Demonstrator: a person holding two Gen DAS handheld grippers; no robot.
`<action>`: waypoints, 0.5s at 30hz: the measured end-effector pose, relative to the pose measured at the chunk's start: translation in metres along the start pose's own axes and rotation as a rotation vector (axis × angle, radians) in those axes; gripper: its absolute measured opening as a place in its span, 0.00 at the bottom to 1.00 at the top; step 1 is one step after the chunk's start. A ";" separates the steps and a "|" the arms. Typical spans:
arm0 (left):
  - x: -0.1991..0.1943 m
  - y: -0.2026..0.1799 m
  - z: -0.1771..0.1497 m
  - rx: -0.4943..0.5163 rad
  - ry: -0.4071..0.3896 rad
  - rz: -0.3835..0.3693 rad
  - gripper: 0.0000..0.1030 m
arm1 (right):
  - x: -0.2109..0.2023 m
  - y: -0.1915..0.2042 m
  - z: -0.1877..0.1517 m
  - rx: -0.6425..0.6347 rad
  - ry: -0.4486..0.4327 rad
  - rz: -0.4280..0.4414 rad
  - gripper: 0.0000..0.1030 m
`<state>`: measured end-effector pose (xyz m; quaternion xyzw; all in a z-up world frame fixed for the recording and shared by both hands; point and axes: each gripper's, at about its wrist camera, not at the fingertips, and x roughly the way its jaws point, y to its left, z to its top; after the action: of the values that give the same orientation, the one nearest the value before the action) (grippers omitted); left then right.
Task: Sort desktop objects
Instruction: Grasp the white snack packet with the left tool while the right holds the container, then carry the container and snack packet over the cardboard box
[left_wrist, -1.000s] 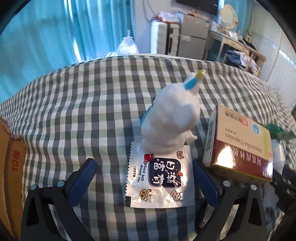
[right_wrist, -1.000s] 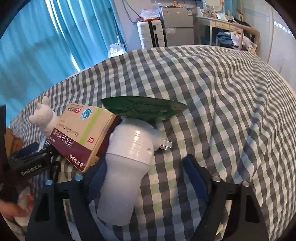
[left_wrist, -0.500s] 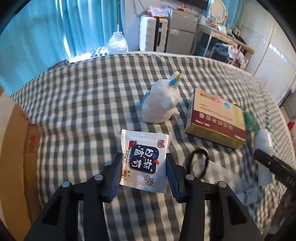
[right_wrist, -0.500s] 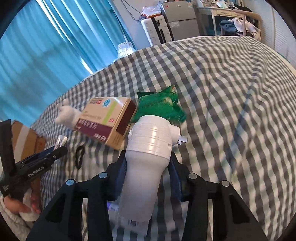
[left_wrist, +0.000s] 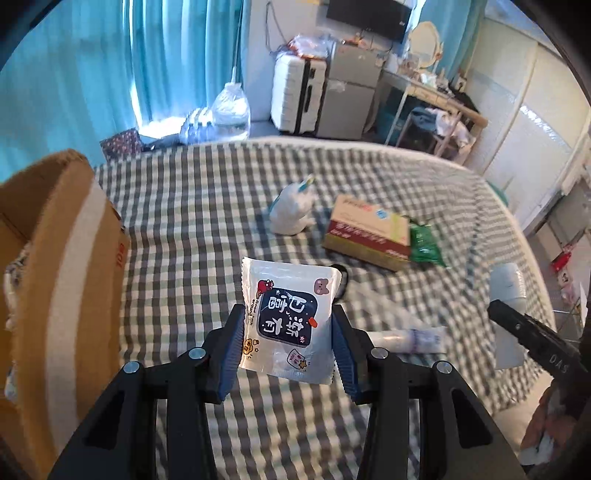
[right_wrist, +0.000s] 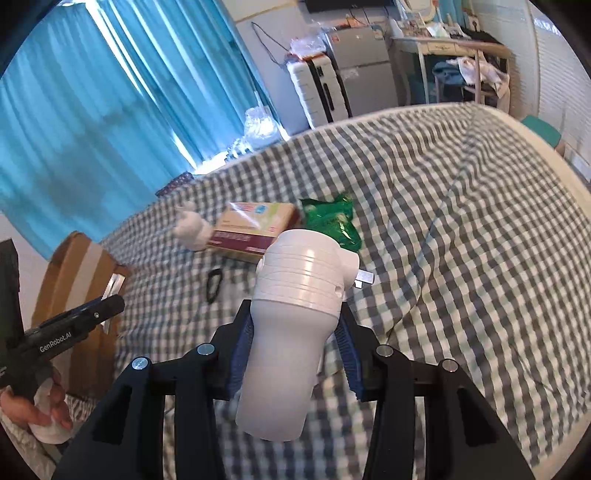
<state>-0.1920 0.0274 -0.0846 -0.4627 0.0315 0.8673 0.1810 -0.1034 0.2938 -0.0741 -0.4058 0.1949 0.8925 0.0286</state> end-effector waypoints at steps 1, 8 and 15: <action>-0.009 -0.004 -0.002 0.006 -0.011 -0.003 0.44 | -0.008 0.006 0.000 -0.009 -0.014 0.005 0.42; -0.075 -0.010 -0.005 0.009 -0.099 -0.021 0.44 | -0.055 0.060 -0.006 -0.096 -0.086 0.046 0.42; -0.128 0.014 -0.013 -0.034 -0.169 -0.011 0.45 | -0.080 0.119 -0.009 -0.182 -0.124 0.098 0.42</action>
<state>-0.1223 -0.0253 0.0106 -0.3911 -0.0011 0.9026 0.1797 -0.0679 0.1895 0.0177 -0.3410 0.1306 0.9301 -0.0401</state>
